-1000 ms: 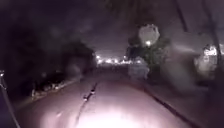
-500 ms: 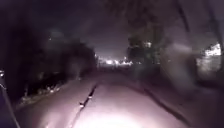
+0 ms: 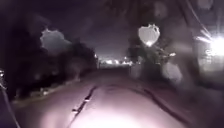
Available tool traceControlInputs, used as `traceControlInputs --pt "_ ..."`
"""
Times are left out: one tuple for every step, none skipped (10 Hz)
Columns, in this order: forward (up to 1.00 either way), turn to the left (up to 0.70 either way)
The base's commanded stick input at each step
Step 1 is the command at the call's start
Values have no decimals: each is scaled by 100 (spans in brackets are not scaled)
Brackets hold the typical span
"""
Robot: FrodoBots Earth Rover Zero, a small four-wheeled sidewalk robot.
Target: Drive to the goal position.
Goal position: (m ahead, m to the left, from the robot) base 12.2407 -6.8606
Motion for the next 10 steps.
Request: traceControlInputs --pt "50 0" --pt "50 0" --pt "50 0" --pt "50 2" --pt "50 11" --pt "50 43" --pt "50 23" --pt "50 2" --pt "50 0" --pt "50 0"
